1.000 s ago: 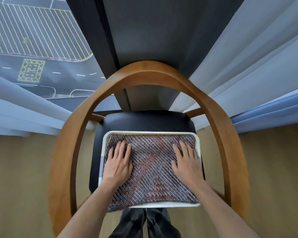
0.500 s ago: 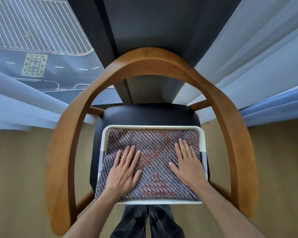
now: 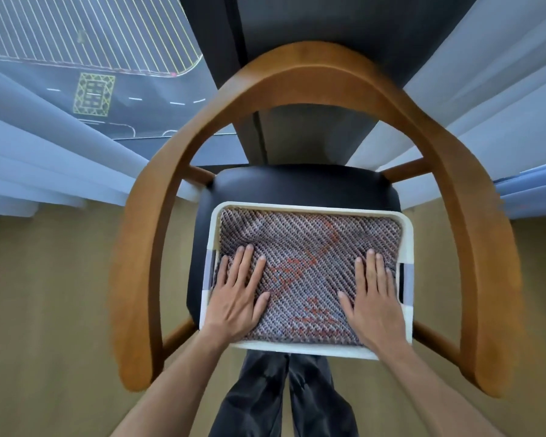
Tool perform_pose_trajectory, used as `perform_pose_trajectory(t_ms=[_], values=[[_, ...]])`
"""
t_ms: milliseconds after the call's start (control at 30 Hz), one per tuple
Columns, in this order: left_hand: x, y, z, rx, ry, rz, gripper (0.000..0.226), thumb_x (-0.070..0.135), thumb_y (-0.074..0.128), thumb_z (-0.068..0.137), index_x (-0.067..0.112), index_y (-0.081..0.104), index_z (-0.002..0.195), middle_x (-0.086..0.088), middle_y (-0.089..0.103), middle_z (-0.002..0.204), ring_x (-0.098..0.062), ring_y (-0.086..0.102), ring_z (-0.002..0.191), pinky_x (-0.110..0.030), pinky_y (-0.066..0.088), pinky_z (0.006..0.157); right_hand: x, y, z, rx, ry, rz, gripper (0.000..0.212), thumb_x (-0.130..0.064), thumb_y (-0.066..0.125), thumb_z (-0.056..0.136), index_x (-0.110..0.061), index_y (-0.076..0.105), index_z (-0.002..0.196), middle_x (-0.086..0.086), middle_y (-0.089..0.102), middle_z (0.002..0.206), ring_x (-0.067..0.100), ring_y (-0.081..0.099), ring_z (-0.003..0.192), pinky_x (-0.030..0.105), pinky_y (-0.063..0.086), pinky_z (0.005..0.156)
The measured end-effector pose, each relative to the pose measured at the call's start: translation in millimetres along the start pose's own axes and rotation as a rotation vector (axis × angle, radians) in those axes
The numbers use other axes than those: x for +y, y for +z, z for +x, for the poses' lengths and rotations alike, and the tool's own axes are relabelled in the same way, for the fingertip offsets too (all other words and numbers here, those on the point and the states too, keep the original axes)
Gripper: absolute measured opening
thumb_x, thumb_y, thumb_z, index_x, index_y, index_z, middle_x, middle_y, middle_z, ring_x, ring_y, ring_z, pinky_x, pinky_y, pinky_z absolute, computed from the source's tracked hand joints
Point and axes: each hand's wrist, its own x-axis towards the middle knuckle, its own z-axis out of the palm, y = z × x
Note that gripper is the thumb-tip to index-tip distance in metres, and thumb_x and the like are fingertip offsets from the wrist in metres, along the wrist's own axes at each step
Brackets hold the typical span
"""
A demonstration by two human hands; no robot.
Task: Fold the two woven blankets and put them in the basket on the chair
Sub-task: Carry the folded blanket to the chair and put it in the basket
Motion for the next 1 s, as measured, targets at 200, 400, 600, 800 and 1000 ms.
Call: perform_pose_trajectory(t_ms=[200, 400, 600, 800, 1000], values=[[-3.5, 35.2, 22.8, 0.020, -0.013, 0.027, 0.072, 0.050, 0.030, 0.090, 0.010, 0.019, 0.148, -0.021, 0.015, 0.156, -0.034, 0.016, 0.144, -0.053, 0.014, 0.113, 0.1, 28.3, 16.8, 0.011, -0.016, -0.001, 0.074, -0.051, 0.021, 0.094, 0.001, 0.016, 0.147, 0.023, 0.006, 0.155, 0.035, 0.006, 0.145, 0.049, 0.013, 0.116], [5.5, 9.1, 7.7, 0.071, -0.012, -0.006, 0.072, 0.047, 0.029, 0.092, 0.007, 0.021, 0.150, -0.020, 0.011, 0.157, -0.034, 0.011, 0.146, -0.054, 0.016, 0.114, -7.7, 3.3, 3.6, 0.030, -0.034, 0.012, 0.073, -0.048, 0.022, 0.095, 0.003, 0.018, 0.147, 0.023, 0.005, 0.155, 0.035, 0.006, 0.144, 0.050, 0.015, 0.114], [38.9, 10.4, 18.3, 0.039, 0.296, 0.044, 0.075, 0.053, 0.025, 0.095, 0.005, 0.013, 0.151, -0.018, 0.004, 0.158, -0.032, 0.003, 0.147, -0.052, 0.011, 0.116, -43.3, -2.1, 13.8, 0.042, -0.358, -0.015, 0.078, -0.053, 0.032, 0.093, -0.001, 0.016, 0.148, 0.020, 0.009, 0.156, 0.032, 0.009, 0.145, 0.051, 0.018, 0.113], [39.1, 42.1, 36.6, -0.050, 0.243, 0.191, 0.076, 0.056, 0.015, 0.095, 0.006, 0.003, 0.151, -0.020, 0.001, 0.158, -0.033, -0.007, 0.146, -0.052, -0.003, 0.117, -40.7, 24.8, 32.9, -0.046, -0.344, -0.076, 0.083, -0.059, 0.028, 0.090, -0.001, 0.011, 0.148, 0.021, 0.005, 0.156, 0.034, 0.009, 0.144, 0.052, 0.015, 0.114], [41.1, -17.0, 32.5, 0.121, 0.084, -0.056, 0.072, 0.039, 0.040, 0.090, 0.003, 0.021, 0.149, -0.019, 0.011, 0.158, -0.031, 0.010, 0.146, -0.051, 0.013, 0.116, -47.4, -20.2, 35.4, 0.120, -0.280, 0.073, 0.077, -0.046, 0.043, 0.088, 0.000, 0.024, 0.146, 0.021, 0.015, 0.155, 0.033, 0.012, 0.144, 0.052, 0.019, 0.114]])
